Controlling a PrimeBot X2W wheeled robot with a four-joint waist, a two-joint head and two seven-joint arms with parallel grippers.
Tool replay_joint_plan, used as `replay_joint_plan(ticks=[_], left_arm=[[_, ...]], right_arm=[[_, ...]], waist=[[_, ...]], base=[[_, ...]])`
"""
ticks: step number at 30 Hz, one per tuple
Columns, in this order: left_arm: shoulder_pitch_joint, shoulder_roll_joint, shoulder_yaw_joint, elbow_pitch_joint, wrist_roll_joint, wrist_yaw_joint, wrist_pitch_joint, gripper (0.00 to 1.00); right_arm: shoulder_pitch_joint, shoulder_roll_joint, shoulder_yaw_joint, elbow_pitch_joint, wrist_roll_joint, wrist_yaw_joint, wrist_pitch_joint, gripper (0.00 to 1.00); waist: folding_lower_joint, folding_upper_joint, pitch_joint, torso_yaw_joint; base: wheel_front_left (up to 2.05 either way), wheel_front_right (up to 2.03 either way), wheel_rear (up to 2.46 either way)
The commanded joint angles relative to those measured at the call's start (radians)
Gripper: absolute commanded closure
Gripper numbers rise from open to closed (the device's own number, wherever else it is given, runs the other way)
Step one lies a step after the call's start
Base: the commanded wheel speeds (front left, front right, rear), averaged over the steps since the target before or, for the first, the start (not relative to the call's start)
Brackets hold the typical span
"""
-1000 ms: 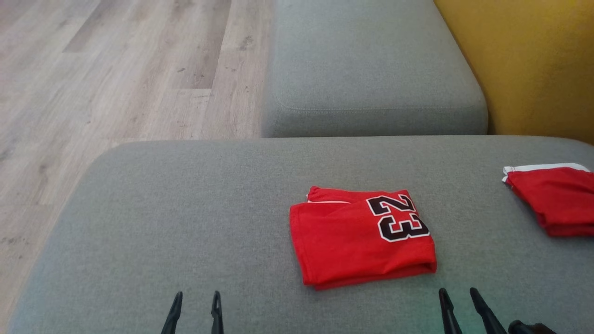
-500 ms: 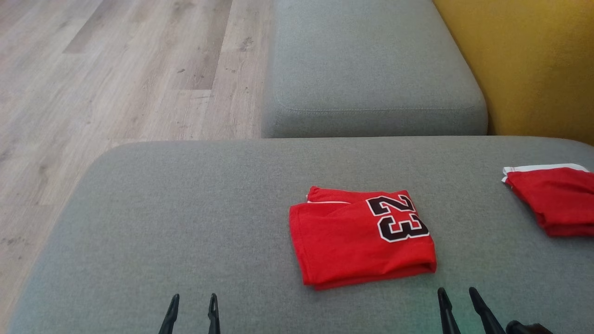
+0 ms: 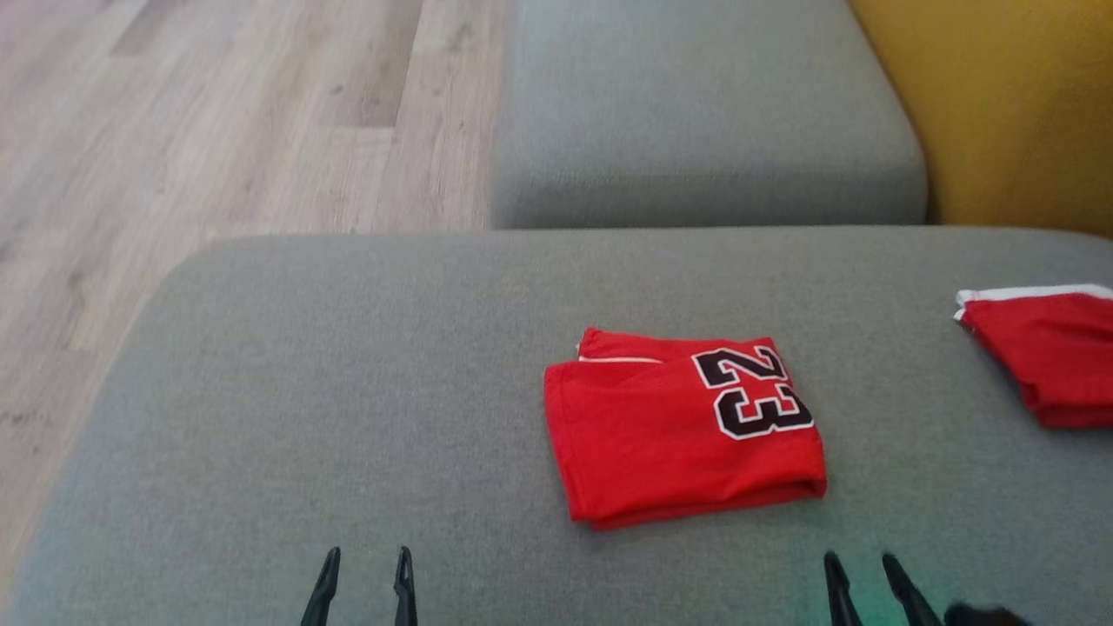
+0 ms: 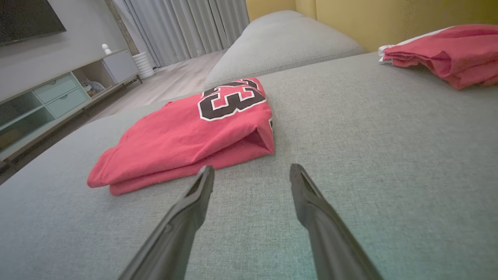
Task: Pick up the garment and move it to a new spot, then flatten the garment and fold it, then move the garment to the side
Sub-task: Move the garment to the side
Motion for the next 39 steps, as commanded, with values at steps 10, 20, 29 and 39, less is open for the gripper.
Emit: replay_joint_plan(ticks=[10,20,29,39], left_arm=[[-0.092,-0.014,-0.021,-0.039,-0.007,0.014,-0.01,0.0],[-0.15,-0.014,-0.066,-0.028,-0.014,0.017,-0.01,0.0],[-0.188,-0.014,-0.059,-0.041,-0.016,0.025,-0.01,0.0],[-0.24,-0.014,-0.049,-0.072,0.002,0.017,-0.01,0.0]], right_arm=[[-0.408,-0.049,-0.012,0.188,0.026,0.007,0.051,0.0],[-0.64,-0.068,0.02,0.5,0.135,0.007,0.141,0.0],[-0.727,-0.079,0.128,0.57,0.249,0.007,0.065,1.0],[-0.874,-0.203,0.254,0.524,0.258,0.007,0.013,1.0]], waist=[[0.0,0.0,0.11,0.033],[0.0,0.0,0.191,0.067],[0.0,0.0,0.25,0.013],[0.0,0.0,0.324,-0.112]], base=[[0.0,0.0,0.0],[0.0,0.0,0.0],[0.0,0.0,0.0],[0.0,0.0,0.0]])
